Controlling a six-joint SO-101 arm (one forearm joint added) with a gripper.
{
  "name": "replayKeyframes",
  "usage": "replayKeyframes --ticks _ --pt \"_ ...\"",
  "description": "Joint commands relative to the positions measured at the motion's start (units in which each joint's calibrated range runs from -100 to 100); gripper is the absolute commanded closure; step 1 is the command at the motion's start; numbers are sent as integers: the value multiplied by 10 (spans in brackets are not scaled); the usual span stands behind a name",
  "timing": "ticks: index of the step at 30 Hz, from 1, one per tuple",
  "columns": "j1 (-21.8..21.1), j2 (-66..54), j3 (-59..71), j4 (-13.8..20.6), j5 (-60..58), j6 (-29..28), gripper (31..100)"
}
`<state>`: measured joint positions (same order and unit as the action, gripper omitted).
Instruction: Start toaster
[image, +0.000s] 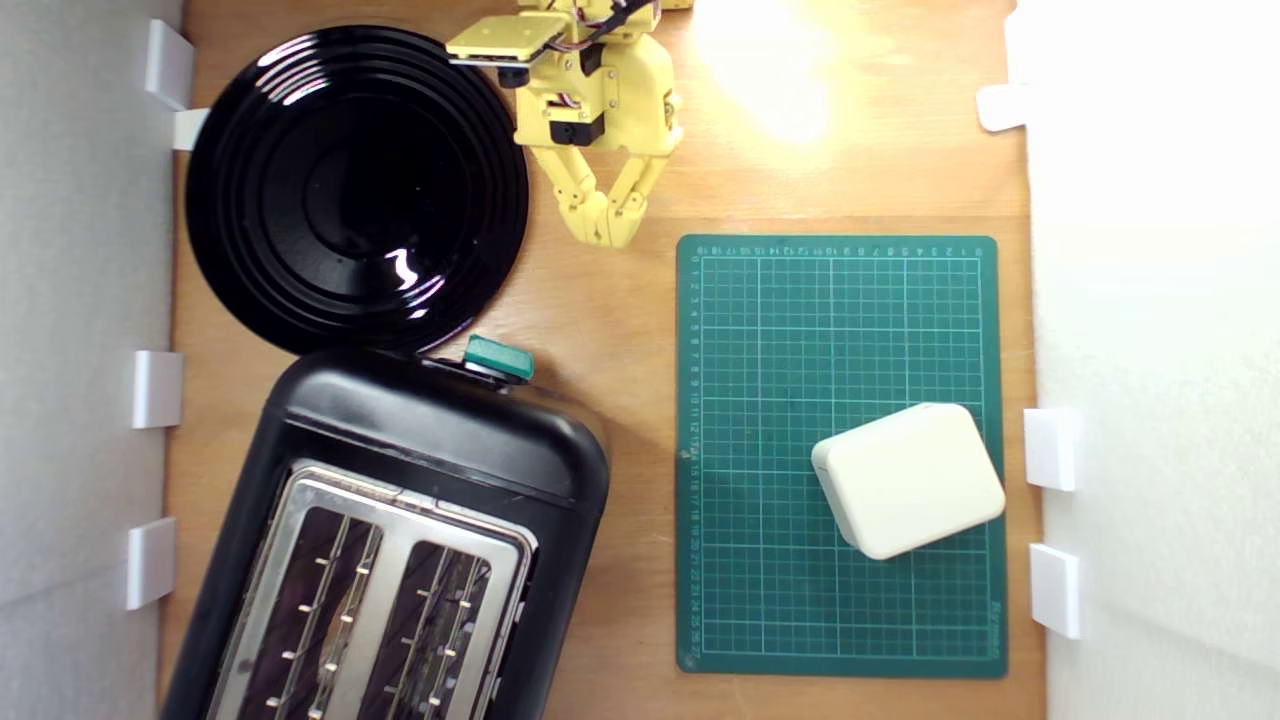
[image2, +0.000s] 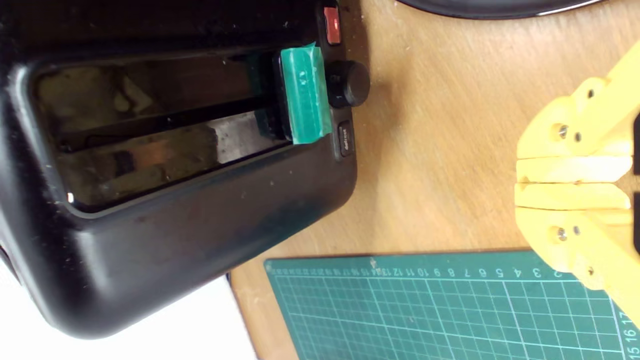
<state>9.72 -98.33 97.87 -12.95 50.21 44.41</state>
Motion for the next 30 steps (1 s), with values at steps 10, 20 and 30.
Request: replayKeyframes --ticks 10,20,30 --pt "-36 -11 7 57 6 -57 989" --pt "-128 -11 18 143 6 -141 989" --pt "-157 -11 19 146 69 -157 989"
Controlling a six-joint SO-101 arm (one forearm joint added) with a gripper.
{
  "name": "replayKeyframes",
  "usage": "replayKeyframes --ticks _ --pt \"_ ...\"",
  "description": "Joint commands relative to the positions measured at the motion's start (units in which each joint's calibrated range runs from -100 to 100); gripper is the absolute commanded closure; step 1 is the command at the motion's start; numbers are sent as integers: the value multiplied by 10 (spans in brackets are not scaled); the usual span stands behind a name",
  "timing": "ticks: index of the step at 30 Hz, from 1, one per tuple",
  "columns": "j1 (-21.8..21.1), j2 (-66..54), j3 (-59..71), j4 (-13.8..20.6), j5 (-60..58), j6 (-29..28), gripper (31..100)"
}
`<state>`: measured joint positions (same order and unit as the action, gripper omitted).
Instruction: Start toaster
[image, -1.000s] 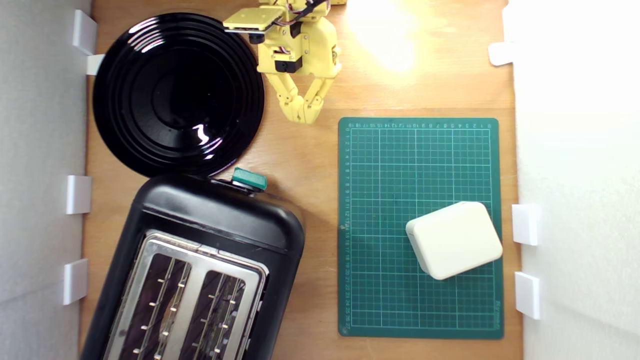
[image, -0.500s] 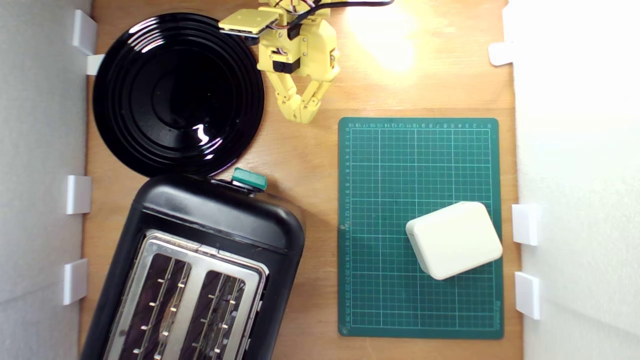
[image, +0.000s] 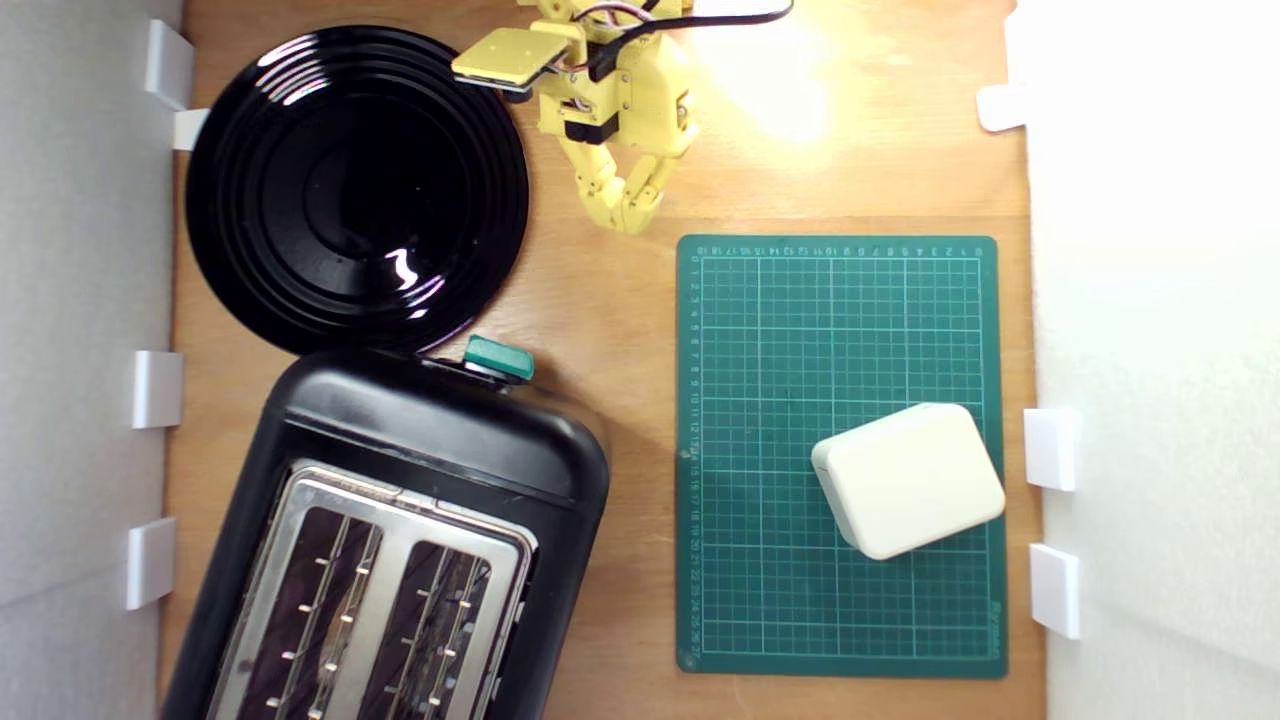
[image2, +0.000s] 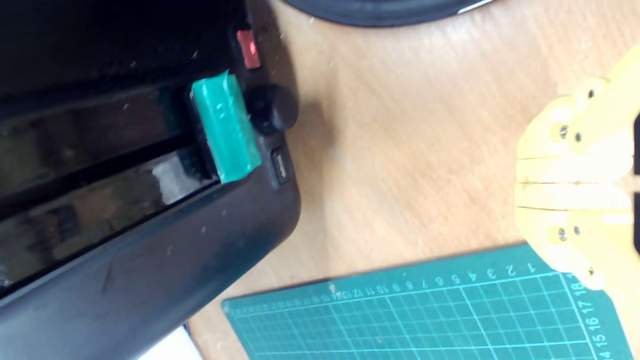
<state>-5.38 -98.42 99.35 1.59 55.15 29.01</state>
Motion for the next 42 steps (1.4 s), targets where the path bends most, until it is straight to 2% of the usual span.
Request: replayKeyframes --ticks 1,42 --pt "-6 -10 4 1 21 -3 989" --pt "-14 -8 4 1 30 -24 988"
